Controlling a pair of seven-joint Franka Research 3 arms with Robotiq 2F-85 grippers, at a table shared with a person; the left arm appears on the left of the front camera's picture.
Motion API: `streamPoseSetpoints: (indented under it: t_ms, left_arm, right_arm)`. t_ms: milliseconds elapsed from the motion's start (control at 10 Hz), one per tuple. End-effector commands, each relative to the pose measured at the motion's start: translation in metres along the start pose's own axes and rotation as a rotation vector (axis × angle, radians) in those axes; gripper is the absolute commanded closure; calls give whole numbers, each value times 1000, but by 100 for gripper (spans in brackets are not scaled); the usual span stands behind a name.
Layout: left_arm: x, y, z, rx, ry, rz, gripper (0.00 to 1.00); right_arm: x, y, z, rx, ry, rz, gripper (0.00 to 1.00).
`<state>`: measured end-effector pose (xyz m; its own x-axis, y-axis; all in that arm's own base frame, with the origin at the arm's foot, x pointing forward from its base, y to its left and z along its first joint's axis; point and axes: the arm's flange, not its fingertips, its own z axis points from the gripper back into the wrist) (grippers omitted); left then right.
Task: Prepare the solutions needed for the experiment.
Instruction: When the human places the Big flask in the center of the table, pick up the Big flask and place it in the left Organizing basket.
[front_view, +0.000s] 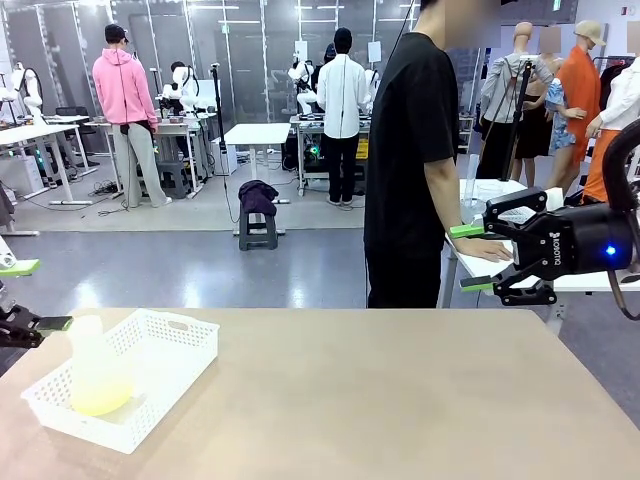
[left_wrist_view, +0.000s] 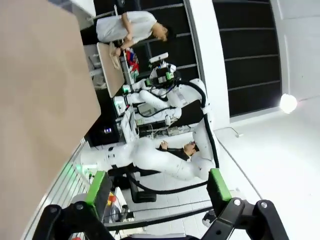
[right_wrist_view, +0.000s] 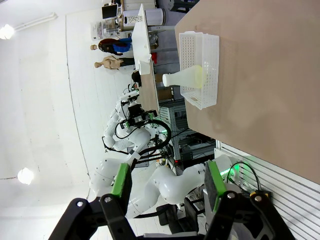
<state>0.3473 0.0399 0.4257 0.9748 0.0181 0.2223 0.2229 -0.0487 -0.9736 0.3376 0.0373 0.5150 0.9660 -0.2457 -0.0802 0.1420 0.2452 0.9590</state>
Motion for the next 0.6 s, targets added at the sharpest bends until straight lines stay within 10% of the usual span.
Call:
streamPoseSetpoints:
  t_ms: [0,500]
  left_arm:
    - [0,2,4,-8,-31,-14,0]
    - [0,2,4,-8,-31,-14,0]
  right_arm:
    - [0,1,0,17,1,5,26]
    - [0,1,0,17,1,5,26]
